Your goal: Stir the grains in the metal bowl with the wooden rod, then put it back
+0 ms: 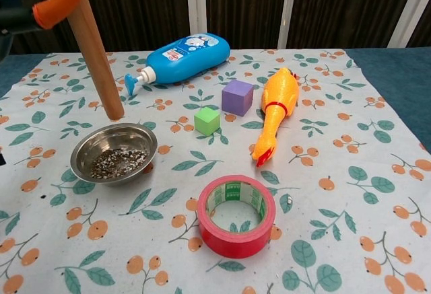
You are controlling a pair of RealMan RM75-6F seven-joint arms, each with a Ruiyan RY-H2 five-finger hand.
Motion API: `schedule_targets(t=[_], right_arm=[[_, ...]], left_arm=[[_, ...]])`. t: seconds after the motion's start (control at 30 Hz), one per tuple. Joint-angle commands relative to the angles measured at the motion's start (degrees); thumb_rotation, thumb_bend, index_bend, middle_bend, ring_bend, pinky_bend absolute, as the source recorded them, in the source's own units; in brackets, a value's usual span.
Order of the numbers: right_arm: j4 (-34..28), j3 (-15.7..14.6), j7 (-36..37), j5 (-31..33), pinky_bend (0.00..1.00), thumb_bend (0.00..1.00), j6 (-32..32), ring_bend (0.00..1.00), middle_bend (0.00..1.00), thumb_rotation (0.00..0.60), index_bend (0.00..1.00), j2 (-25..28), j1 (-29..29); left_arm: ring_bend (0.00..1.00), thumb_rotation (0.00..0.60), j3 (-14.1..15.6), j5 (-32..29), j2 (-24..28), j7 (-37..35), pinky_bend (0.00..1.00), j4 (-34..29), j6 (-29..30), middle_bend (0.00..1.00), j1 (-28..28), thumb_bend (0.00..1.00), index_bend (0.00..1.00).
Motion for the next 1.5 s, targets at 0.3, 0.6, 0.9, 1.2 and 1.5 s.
schedule_targets(t=[0.3,0.6,0.9,1.2,1.5], right_arm=[[-0.1,-0.2,0.1,-0.1,0.00,0.47,0.2,0.00,0.00,0.600,0.00,0.1,-0.3],[-0.4,-0.1,-0.6,0.2,0.00,0.47,-0.1,0.00,0.00,0.600,0.00,0.1,-0.1],[-0.5,-0.1,-0.7,0.5,0.00,0.47,-0.3,0.00,0.00,0.600,0.00,0.0,-0.1],[-0.6,-0.2,-0.4,0.4,0.00,0.48,-0.2,0.00,0.00,0.600,0.00,0.2,-0.2],[-0.7,-0.1,-0.6,0.6,0.00,0.47,-0.6,0.00,0.00,0.600,0.00,0.4,-0.1]], left_arm=[[0.22,0.600,2.5,2.9,18.9,19.7,0.02,-8.0,-5.6,0.71,1.4,0.81,0.65],[0.23,0.600,7.7,1.0,25.2,25.1,0.03,-6.2,-13.9,0.71,5.1,0.78,0.65],[0.23,0.600,11.9,-0.8,23.8,32.1,0.02,-3.8,-24.9,0.70,5.9,0.77,0.65],[0.23,0.600,14.0,-0.6,22.8,38.1,0.02,0.3,-30.1,0.70,5.8,0.77,0.65],[0.23,0.600,15.8,0.9,23.5,43.4,0.02,1.8,-32.8,0.69,5.5,0.70,0.61]])
